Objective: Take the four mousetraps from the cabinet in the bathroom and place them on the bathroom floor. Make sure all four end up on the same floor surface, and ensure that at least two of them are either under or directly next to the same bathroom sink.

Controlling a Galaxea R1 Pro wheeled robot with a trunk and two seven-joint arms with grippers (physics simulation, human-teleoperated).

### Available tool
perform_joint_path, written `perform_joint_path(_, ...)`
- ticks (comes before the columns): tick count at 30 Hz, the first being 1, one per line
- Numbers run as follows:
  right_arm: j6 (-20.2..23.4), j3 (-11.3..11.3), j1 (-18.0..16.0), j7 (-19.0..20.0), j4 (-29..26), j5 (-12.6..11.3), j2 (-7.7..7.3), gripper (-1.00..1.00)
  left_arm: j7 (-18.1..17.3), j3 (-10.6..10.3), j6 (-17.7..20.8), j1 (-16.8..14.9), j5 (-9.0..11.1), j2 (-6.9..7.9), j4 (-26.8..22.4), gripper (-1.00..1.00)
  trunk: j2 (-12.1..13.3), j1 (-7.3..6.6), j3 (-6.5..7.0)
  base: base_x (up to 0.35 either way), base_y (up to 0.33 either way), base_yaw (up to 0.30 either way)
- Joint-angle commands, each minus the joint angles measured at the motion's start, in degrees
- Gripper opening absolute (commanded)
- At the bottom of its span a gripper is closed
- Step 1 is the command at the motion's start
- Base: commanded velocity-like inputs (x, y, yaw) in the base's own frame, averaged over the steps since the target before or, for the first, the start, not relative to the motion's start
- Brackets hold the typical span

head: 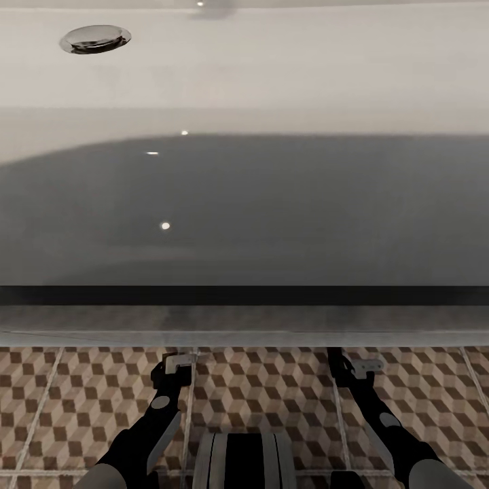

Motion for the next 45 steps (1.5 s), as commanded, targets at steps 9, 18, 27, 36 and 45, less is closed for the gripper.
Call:
perform_joint_path(9,0.0,0.0,0.0,0.0,0.0,0.1,0.00,-1.00,0.1,0.0,0.1,0.0,-0.2,0.00,0.0,-1.00,0.0,0.00,0.00,0.000,0.000,0.000)
perform_joint_path(18,0.0,0.1,0.0,0.0,0.0,-0.1,0.00,-1.00,0.1,-0.2,0.1,0.0,-0.1,0.01,0.0,-1.00,0.0,0.00,0.00,0.000,0.000,0.000)
perform_joint_path(27,0.0,0.0,0.0,0.0,0.0,0.0,0.00,-1.00,0.0,-0.3,-0.1,0.0,0.0,-0.34,-0.2,-1.00,0.0,0.00,0.00,0.000,0.000,0.000)
perform_joint_path(36,0.0,0.0,0.0,0.0,0.0,-0.1,0.00,-1.00,0.1,-0.1,-4.4,0.0,-0.2,-0.36,-1.7,-1.00,0.0,0.00,0.00,0.000,0.000,0.000)
perform_joint_path(45,0.0,-0.2,0.0,-0.1,0.0,-0.1,0.00,-1.00,-1.4,-0.3,-5.9,0.0,-0.3,-0.63,-2.0,-1.00,0.0,0.00,0.00,0.000,0.000,0.000)
